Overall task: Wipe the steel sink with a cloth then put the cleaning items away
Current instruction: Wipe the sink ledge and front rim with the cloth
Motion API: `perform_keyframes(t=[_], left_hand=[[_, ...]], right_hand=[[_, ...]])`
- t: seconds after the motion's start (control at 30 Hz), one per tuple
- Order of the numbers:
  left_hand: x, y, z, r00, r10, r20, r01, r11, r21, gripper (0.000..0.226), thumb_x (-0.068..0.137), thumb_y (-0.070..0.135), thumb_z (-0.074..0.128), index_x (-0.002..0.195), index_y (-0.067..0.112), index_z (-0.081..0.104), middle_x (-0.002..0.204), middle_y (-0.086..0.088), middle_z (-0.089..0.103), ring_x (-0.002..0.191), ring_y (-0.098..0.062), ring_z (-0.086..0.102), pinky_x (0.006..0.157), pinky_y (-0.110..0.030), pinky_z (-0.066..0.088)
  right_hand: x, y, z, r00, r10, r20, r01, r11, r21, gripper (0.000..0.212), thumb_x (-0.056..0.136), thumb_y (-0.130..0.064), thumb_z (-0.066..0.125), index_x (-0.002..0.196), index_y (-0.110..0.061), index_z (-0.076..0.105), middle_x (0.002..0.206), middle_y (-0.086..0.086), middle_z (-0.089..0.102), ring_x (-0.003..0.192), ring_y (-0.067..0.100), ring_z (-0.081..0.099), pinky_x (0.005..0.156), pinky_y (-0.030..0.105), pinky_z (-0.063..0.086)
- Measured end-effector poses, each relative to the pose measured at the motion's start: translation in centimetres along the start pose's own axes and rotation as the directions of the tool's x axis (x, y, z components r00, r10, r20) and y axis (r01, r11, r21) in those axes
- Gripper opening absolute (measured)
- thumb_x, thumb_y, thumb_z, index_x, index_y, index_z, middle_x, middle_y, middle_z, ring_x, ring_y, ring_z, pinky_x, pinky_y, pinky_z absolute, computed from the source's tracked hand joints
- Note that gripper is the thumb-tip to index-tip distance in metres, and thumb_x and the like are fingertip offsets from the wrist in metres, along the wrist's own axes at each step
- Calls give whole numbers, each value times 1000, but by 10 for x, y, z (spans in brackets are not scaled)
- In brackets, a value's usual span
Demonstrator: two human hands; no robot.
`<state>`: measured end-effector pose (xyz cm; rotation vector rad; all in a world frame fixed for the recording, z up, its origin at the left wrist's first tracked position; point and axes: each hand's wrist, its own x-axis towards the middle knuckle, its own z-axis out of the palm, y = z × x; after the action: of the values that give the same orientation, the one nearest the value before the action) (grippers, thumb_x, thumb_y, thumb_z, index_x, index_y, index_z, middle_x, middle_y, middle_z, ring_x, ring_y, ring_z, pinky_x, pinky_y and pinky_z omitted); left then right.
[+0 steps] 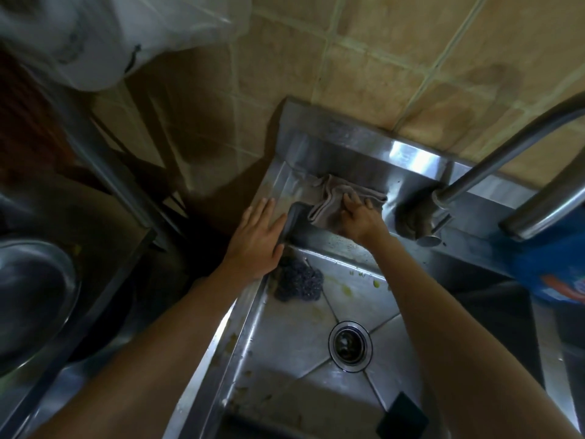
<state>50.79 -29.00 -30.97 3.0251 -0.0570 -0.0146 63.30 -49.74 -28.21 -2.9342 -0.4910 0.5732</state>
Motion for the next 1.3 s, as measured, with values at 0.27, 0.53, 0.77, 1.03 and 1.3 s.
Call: perform_keyframes(t=[0.27,0.53,0.77,1.03,1.3], left_hand=[[-1,-1,-2,1000,24,-6,-24,1000,-19,65,84,36,54,144,16,36,155,-18,20,145,-33,14,116,-45,9],[-9,0,-4,1000,11,-8,-11,1000,-23,68,85,37,57,146,17,33,156,-16,17,146,-31,11,116,-45,8],[-7,3,-7,1000,-5,28,6,1000,-18,67,89,40,50,148,20,24,159,-12,7,147,-27,1,117,-43,1],[-7,3,-9,1000,-4,8,5,999,-34,68,86,38,55,146,18,31,157,-14,14,146,-29,8,117,-45,6],[-8,0,-7,1000,7,20,-6,999,-34,68,88,41,52,148,20,27,158,-12,10,147,-28,3,117,-43,2]], right_hand=[[-10,-4,9,993,-121,6,121,991,-59,51,101,-29,35,149,-19,24,160,-2,11,143,39,15,112,52,23],[-12,7,4,997,68,42,-69,997,26,55,102,-36,29,152,-20,12,161,-2,2,145,40,4,116,56,11],[-28,23,13,999,-39,-18,39,999,-18,54,102,-32,31,152,-19,15,161,-1,4,146,37,5,116,52,14],[-19,11,3,998,57,31,-58,998,34,53,103,-34,26,152,-21,12,161,-2,1,146,38,1,117,54,9],[-1,-9,2,999,-18,35,20,998,-59,58,100,-34,36,152,-27,11,161,-4,0,145,38,5,116,56,12]])
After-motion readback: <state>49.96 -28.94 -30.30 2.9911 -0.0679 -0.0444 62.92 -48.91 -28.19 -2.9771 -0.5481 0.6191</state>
